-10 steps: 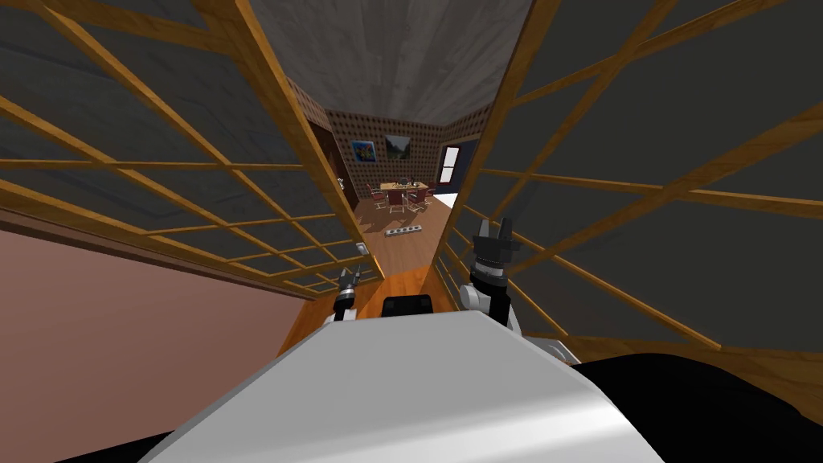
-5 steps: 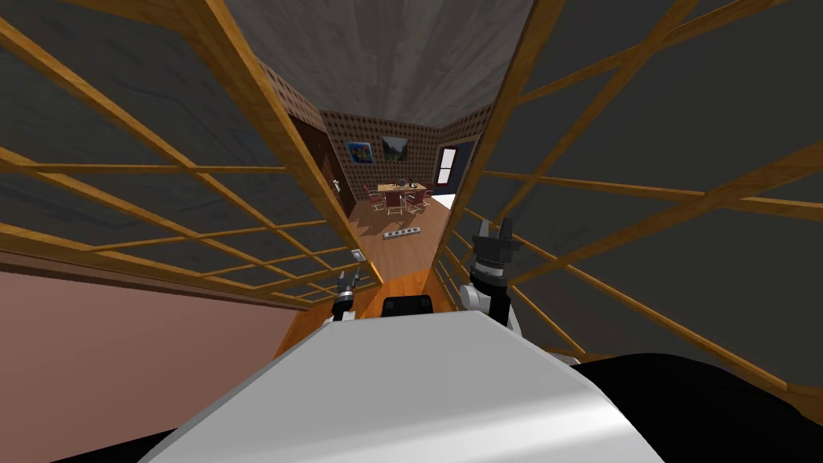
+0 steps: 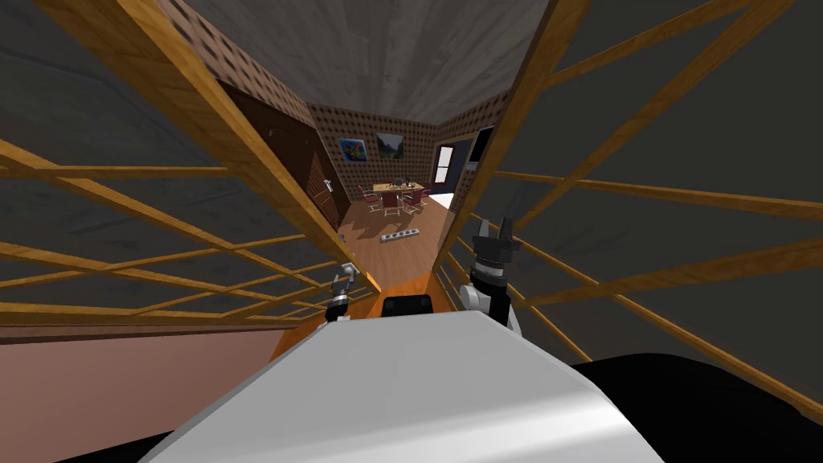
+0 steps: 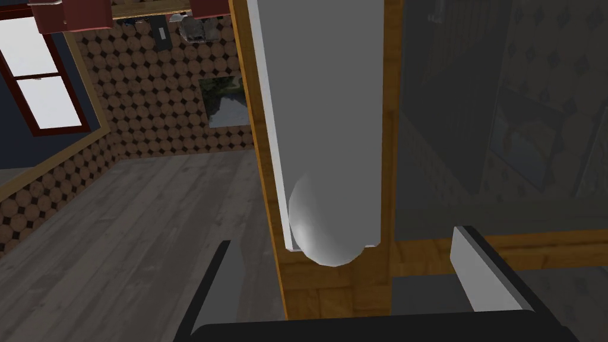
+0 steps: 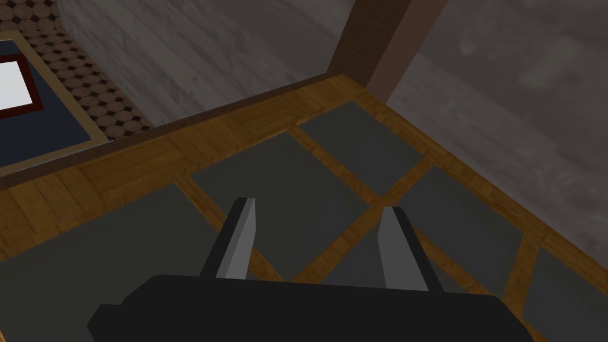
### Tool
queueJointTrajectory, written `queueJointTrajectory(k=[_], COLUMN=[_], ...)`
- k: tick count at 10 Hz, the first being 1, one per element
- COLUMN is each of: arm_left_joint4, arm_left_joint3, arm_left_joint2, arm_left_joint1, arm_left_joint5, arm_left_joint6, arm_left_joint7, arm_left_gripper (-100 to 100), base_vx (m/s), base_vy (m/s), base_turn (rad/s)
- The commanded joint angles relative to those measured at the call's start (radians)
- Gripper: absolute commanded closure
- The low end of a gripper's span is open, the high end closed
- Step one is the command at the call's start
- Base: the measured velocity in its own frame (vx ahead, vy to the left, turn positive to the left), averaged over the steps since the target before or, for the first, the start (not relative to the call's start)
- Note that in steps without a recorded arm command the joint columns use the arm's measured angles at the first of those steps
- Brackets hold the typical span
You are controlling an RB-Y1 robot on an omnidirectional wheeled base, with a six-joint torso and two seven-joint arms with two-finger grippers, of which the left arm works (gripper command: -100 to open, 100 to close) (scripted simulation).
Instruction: Pull the door open
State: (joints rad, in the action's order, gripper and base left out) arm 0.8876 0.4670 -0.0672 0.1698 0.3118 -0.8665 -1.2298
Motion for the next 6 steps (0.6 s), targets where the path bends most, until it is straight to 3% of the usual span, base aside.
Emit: queueJointTrajectory(k=[1, 3, 4, 6], arm_left_joint4=[-0.012, -0.016, -0.016, -0.016], arm_left_joint3=[0.009, 0.011, 0.011, 0.011], arm_left_joint2=[-0.001, 0.001, 0.001, 0.001], arm_left_joint1=[0.003, 0.004, 0.004, 0.004], arm_left_joint5=[-0.006, -0.008, -0.008, -0.008], arm_left_joint6=[-0.012, -0.015, -0.015, -0.015], arm_left_joint7=[0.004, 0.004, 0.004, 0.004], arm_left_gripper=[-100, -100, 100, 100], base_vx=[0.199, 0.120, -0.022, -0.025], base_vy=[0.039, 0.018, -0.008, -0.002], base_turn=[-0.065, -0.018, -0.001, -0.014])
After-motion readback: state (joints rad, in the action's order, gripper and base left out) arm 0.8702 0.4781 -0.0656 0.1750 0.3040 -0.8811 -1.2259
